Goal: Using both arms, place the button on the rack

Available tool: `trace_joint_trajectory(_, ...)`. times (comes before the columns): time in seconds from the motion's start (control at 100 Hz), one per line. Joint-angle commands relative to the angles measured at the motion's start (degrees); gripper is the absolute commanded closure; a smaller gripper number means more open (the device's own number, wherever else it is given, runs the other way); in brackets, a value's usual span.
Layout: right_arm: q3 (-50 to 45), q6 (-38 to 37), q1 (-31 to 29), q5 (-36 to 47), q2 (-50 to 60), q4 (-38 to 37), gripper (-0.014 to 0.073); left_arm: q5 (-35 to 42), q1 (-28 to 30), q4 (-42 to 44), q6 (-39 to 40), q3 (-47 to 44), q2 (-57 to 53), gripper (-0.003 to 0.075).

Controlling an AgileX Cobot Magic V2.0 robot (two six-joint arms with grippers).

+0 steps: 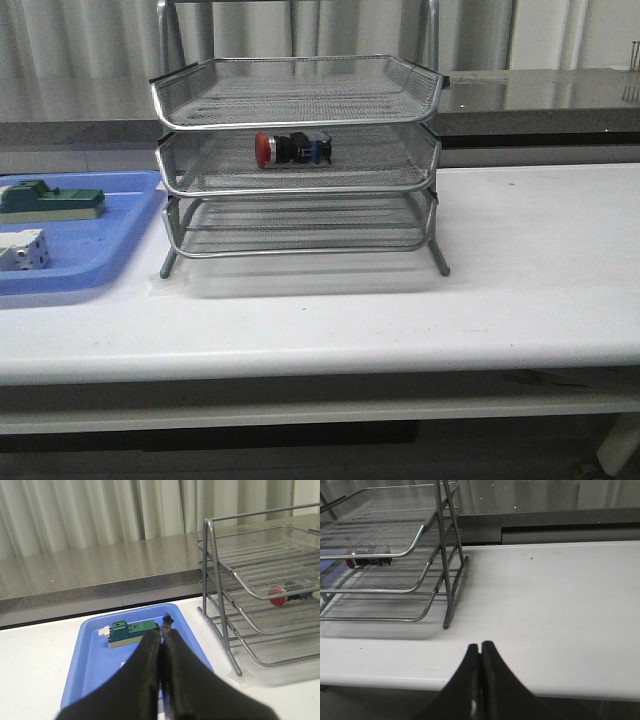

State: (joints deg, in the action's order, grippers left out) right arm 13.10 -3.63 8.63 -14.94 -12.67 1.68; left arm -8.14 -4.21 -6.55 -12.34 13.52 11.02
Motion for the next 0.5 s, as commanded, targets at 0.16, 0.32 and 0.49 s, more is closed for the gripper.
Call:
trace_joint_trajectory(0.16, -5.69, -0.31, -0.30, 7.06, 8.77, -0.78, 0.0654, 4.70, 0.18, -0.65, 0.58, 1.61, 0.45, 0.0741)
trace_joint_trajectory(0.32, -8.75, -0.31, -0.30, 7.49, 14.24, -0.78, 0.0654, 4.70, 0.18, -0.65, 0.58, 1.61, 0.45, 0.0741)
trace_joint_trajectory(0.49, -10.42, -0.31, -0.30, 8.61, 14.40, -0.78, 0.0654, 4.70, 0.18, -0.65, 0.58, 1.61, 0.45, 0.0741)
